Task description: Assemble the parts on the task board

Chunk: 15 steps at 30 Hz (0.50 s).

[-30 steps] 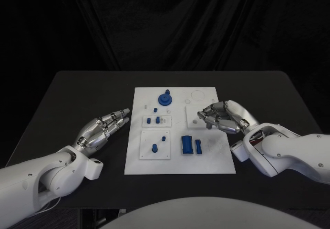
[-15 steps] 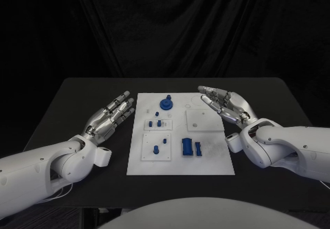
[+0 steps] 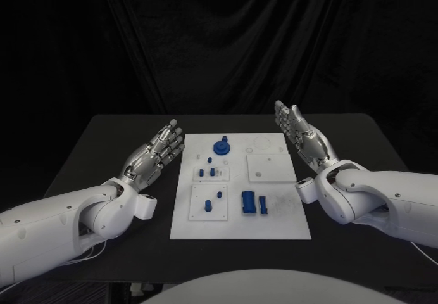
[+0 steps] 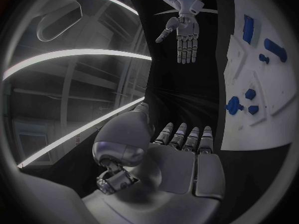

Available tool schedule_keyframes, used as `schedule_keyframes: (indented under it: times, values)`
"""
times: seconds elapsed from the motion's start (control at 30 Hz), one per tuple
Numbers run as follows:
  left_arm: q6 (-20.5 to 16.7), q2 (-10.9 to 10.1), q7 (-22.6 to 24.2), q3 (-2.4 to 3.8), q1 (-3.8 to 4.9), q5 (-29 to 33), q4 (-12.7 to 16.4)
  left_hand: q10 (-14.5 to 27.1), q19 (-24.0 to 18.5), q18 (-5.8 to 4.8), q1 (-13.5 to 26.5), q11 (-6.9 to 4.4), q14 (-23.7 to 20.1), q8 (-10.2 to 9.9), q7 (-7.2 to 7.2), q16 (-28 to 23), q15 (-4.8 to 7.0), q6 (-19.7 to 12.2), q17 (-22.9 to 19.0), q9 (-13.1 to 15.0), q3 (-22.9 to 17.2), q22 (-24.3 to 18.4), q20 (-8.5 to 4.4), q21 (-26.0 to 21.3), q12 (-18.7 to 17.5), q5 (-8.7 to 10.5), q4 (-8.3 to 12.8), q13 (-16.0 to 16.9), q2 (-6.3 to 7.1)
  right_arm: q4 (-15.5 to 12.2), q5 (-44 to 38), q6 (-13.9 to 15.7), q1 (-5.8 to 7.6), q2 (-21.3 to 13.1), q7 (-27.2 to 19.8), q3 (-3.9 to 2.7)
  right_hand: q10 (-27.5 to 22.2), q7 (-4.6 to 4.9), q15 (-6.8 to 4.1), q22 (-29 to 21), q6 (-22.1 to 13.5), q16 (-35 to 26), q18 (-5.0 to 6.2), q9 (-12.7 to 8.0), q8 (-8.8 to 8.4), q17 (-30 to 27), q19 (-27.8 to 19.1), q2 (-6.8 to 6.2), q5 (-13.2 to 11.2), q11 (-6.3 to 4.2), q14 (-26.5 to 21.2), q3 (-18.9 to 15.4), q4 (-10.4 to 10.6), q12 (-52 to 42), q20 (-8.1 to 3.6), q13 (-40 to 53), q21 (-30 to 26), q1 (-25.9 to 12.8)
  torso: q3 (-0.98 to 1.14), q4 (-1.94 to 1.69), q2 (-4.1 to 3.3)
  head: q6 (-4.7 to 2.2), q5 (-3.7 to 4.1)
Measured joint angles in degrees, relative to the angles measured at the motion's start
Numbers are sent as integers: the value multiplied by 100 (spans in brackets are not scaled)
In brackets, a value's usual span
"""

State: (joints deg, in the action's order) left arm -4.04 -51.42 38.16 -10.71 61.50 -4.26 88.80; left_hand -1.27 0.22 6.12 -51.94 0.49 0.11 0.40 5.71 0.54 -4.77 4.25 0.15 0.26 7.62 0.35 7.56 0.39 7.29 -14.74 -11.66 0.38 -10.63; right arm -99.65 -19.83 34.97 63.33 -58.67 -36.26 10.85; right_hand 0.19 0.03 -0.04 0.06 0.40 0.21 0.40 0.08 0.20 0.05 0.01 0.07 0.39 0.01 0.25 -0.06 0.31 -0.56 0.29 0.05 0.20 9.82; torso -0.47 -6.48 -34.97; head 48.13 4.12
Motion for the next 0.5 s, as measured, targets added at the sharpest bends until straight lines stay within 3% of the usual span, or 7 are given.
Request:
schedule_keyframes:
  times: [0.1,0.17,0.23,0.33,0.37,0.47,0.5]
  values:
    - [-199,67,-41,111,-9,12,11,28,-7,-3,608,-28,-2,-9,-151,-23,181,-171,-4,-4,-93,-11,-76,0,-86,173,128,-13,125,201,201,68,-64,303,51,-253,0,-1,0,-1,-19,0,0,-2,0,0,1,-2,-19,0,0,2,-10,36,0,0,0,-425,2,51,33,-154,-47]
    - [-419,130,-87,215,-17,31,16,34,-7,-90,992,-34,0,-9,-251,-22,265,-262,-6,-9,-158,-13,-114,0,-139,281,206,-16,203,387,417,145,-116,587,102,-484,0,-1,0,-1,-19,0,1,-3,0,0,1,-9,-19,0,0,2,-10,36,0,0,0,-854,6,109,66,-303,-89]
    - [-698,201,-144,336,-31,55,29,56,-12,-230,1324,-17,-9,-9,-349,-23,315,-303,-7,-11,-205,-19,-171,0,-195,376,284,-20,271,560,670,242,-167,856,164,-678,0,-1,0,-1,-19,0,0,-3,0,0,1,1,-19,0,0,1,-9,36,0,0,0,-931,12,176,103,-488,-153]
    - [-1158,303,-236,499,-53,97,46,77,-23,-318,1787,-37,-9,-9,-419,-22,376,-372,-9,-15,-352,-24,-284,0,-384,509,409,-24,364,738,1021,381,-232,1126,258,-873,0,-1,0,-1,-19,0,1,-3,0,0,1,-13,-19,0,0,1,-9,36,0,0,0,-947,20,288,170,-755,-222]
    - [-1311,335,-267,552,-59,111,51,77,-19,-404,1927,-37,-9,-9,-451,-22,376,-362,-9,-16,-414,-25,-351,0,-431,548,440,-25,392,792,1124,423,-252,1192,284,-930,0,-1,0,-1,-19,0,1,-2,0,0,1,-13,-19,0,0,1,-9,36,0,0,0,-946,22,322,189,-829,-240]
    - [-1834,445,-371,727,-73,161,66,78,-25,-404,2307,-37,-14,-9,-480,-22,394,-393,-10,-17,-536,-26,-508,0,-553,658,533,-28,469,914,1420,549,-285,1343,370,-1043,0,-1,0,-1,-19,0,1,-2,0,1,1,-14,-19,0,0,1,-9,36,1,0,0,-946,31,423,248,-1040,-308]
    - [-1990,473,-399,770,-79,177,72,78,-25,-462,2421,-37,-10,-9,-480,-22,417,-393,-10,-18,-564,-26,-546,0,-569,686,560,-29,493,932,1492,581,-290,1369,394,-1062,0,-1,0,-1,-19,0,1,-2,0,1,1,-14,-19,0,0,1,-9,36,0,0,0,-946,32,452,265,-1096,-323]
